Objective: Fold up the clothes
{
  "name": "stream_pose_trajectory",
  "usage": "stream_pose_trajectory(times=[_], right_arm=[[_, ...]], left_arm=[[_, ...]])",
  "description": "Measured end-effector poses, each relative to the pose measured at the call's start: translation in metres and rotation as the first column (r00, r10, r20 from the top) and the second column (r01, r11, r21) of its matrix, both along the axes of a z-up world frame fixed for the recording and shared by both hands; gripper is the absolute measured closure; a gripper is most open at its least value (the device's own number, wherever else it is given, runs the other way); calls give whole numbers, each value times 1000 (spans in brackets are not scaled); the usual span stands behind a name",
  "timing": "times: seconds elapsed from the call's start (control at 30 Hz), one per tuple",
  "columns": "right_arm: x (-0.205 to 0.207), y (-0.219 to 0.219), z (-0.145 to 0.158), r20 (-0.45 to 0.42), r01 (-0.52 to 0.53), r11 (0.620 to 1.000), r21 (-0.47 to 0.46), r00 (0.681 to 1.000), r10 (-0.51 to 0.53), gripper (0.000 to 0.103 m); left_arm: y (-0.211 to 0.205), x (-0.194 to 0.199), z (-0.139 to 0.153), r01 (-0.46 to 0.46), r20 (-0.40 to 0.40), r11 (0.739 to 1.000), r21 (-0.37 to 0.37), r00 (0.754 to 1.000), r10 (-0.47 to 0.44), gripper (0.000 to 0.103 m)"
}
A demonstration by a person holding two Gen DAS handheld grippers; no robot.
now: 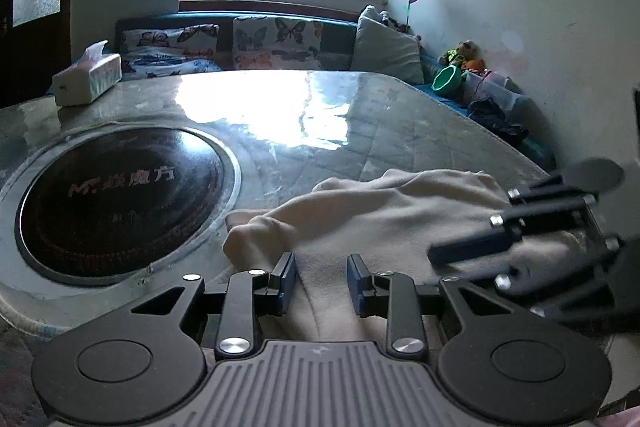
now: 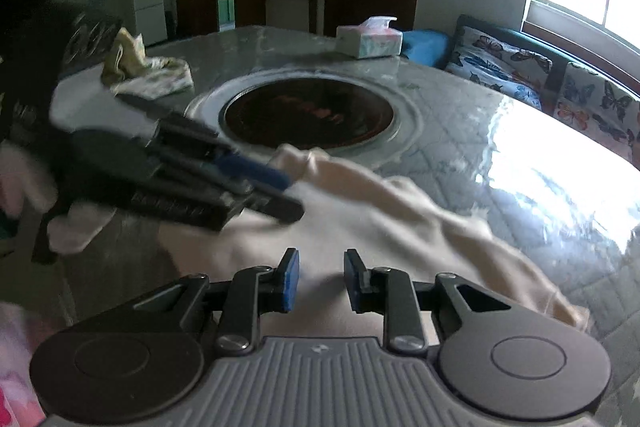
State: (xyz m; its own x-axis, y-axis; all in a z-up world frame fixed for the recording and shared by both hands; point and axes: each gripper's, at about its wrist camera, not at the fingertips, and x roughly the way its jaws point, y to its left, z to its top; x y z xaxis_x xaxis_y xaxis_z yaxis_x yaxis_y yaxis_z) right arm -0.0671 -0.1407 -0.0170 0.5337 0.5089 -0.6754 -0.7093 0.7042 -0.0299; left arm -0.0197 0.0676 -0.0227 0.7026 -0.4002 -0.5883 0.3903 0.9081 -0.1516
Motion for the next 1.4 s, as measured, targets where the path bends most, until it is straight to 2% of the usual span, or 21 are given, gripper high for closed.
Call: stream_pose_trajectory(times=[0.3, 0.47, 0.73, 0.87, 1.03, 1.17, 1.4], right_arm=[[-26, -16, -8, 41, 17, 999, -36, 999, -15, 79], [-43, -20, -13, 103, 8, 998, -58, 995, -2, 79], [-52, -47, -12, 37, 34, 999, -26, 999, -33, 80], [-54, -58, -2, 17, 57, 998, 4, 998, -57, 80], [-48, -84, 5, 16, 178, 983, 52, 984, -179, 80], [-42, -106, -12, -31, 274, 961, 39, 961, -273, 81], [-46, -117, -1, -10, 274, 960, 64, 962, -274, 82]], left_arm=[[2, 2, -2, -17, -5, 1000, -1, 1000, 17, 72], [0, 1, -2, -21, -4, 1000, 2, 1000, 21, 71], [1, 2, -2, -19, -3, 1000, 5, 1000, 19, 71], [1, 2, -2, -17, -3, 1000, 11, 1000, 17, 71], [0, 2, -1, -16, -2, 1000, 16, 1000, 16, 71], [-1, 2, -1, -15, -2, 1000, 20, 1000, 15, 71], [-2, 2, -1, -14, -3, 1000, 25, 1000, 14, 71]])
